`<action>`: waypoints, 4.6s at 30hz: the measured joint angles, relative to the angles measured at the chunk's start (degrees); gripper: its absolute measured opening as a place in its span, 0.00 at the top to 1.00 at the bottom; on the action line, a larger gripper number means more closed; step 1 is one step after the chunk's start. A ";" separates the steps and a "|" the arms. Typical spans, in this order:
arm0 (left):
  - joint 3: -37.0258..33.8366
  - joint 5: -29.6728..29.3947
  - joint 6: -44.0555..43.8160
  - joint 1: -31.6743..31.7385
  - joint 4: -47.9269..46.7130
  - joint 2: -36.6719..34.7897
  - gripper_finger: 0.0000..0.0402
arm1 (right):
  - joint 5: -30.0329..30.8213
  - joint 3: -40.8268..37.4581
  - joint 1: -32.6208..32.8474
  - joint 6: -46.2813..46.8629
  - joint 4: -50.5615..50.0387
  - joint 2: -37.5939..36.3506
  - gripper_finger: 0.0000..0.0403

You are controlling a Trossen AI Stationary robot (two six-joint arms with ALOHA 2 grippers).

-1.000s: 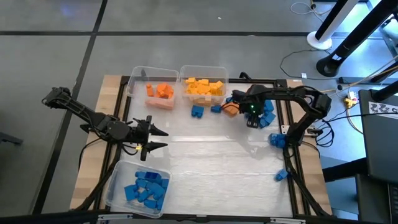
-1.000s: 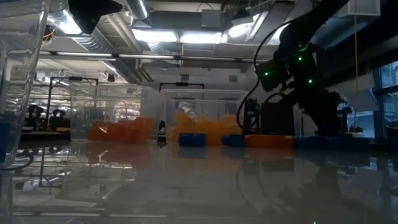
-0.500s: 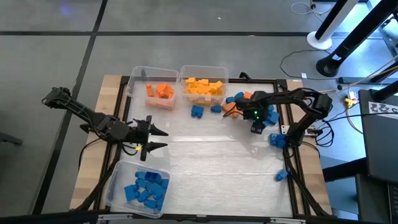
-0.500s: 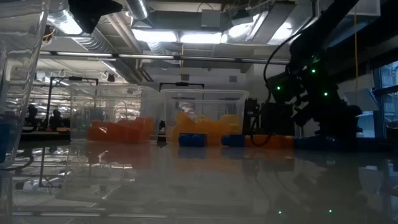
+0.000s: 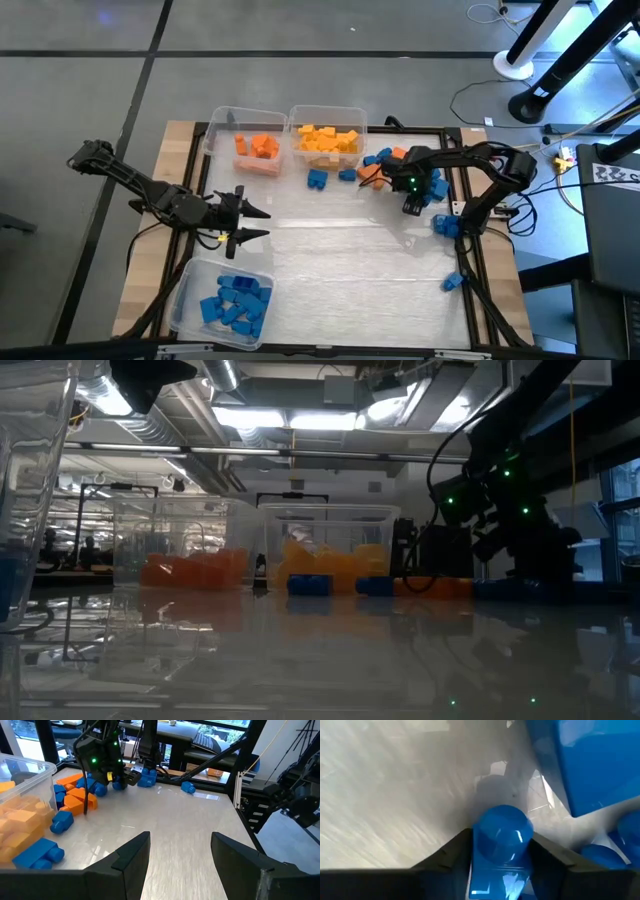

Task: Sort blocks
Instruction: Put the blue game piece into the bottom transparent bin

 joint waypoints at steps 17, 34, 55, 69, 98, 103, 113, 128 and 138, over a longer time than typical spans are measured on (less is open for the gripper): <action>0.00 0.02 0.50 -0.02 0.23 0.00 0.51 | -10.07 2.15 3.92 3.33 2.59 -10.47 0.62; 0.00 -1.31 3.07 0.00 0.22 -0.65 0.51 | -2.32 2.27 36.98 10.02 79.19 -11.70 0.64; 0.00 -3.48 5.29 0.15 -0.06 -8.44 0.51 | -17.28 41.50 43.25 -12.94 92.87 26.17 0.64; 0.00 -3.45 6.05 0.15 -0.24 -8.59 0.51 | -15.13 51.54 43.10 -14.35 82.22 32.92 0.63; 0.00 -3.43 5.90 0.15 -0.35 -7.74 0.51 | -23.56 51.56 41.30 -14.81 75.28 28.72 0.36; 0.00 -3.39 1.58 0.18 -0.16 -5.49 0.51 | -27.87 51.56 38.82 -16.04 61.52 23.39 0.36; 0.00 -3.71 -3.15 5.77 2.55 1.92 0.51 | 3.60 51.56 40.30 -26.09 32.98 11.41 0.36; 2.40 6.53 0.43 23.48 13.88 20.75 0.51 | 39.58 51.54 41.57 -12.31 -12.66 2.99 0.36; 14.65 10.48 7.10 29.72 12.85 39.32 0.51 | 42.59 49.73 41.62 2.44 -31.69 2.49 0.36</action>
